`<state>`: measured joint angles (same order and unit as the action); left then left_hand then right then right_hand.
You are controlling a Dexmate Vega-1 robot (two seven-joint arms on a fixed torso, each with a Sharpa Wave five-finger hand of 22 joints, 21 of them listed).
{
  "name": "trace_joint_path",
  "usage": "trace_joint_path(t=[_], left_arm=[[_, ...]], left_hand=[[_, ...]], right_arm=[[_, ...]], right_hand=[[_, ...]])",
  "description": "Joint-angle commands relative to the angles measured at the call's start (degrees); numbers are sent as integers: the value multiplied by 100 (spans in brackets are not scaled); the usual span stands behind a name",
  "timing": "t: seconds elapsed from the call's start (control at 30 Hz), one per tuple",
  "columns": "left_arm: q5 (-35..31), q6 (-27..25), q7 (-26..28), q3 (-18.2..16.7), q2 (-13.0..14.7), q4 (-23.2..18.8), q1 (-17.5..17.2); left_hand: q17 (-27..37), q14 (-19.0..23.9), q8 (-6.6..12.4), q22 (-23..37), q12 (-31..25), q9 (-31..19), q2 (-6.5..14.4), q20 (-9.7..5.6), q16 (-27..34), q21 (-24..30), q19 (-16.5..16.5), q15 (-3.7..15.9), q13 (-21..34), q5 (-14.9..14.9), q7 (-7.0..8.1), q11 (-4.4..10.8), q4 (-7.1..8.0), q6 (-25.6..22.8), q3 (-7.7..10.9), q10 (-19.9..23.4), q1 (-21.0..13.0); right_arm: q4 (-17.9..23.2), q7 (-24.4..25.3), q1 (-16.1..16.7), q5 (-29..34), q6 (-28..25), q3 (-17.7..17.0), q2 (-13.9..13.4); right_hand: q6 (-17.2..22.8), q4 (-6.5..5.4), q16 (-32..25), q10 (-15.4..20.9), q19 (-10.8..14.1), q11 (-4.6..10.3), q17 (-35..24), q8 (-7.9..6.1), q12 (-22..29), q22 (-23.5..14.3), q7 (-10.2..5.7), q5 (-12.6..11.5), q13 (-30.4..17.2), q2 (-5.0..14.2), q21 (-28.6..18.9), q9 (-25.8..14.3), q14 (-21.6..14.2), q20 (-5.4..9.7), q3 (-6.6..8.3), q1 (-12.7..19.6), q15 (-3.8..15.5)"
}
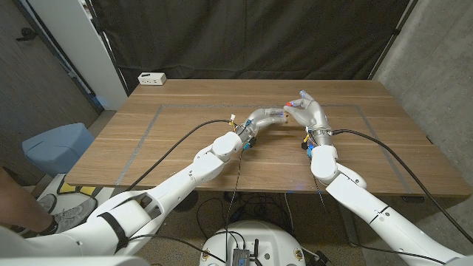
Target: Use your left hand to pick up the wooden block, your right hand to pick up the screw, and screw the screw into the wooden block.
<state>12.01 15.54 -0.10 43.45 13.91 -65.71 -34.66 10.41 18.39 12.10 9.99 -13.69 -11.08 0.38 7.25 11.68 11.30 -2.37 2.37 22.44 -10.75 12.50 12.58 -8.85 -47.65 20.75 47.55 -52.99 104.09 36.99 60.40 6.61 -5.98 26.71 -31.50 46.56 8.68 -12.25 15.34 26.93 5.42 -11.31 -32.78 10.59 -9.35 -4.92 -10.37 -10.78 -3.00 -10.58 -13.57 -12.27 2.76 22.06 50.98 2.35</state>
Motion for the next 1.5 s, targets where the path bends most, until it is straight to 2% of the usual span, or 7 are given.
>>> trace_joint_path(t=[0.03,1.5], left_arm=[[-6,-2,-18,13,-22,40,30],[20,24,-76,27,-39,67,31]], left_hand=[[14,58,19,30,20,-16,60,12,-21,10,-8,330,20,-46,-1,0,22,-156,21,34,-21],[14,60,18,31,29,-17,71,15,-21,10,-6,337,33,-48,-2,2,20,-163,13,47,-28]], right_arm=[[-58,-12,-19,-34,64,4,-8],[-64,40,6,-48,60,-11,-15]], right_hand=[[40,15,11,9,6,0,-13,-50,39,-15,-20,-17,-28,42,-9,-2,10,326,-33,12,422],[33,12,13,6,-5,-2,-19,-71,37,-15,-23,-18,-28,65,-7,-4,14,322,-55,4,420]])
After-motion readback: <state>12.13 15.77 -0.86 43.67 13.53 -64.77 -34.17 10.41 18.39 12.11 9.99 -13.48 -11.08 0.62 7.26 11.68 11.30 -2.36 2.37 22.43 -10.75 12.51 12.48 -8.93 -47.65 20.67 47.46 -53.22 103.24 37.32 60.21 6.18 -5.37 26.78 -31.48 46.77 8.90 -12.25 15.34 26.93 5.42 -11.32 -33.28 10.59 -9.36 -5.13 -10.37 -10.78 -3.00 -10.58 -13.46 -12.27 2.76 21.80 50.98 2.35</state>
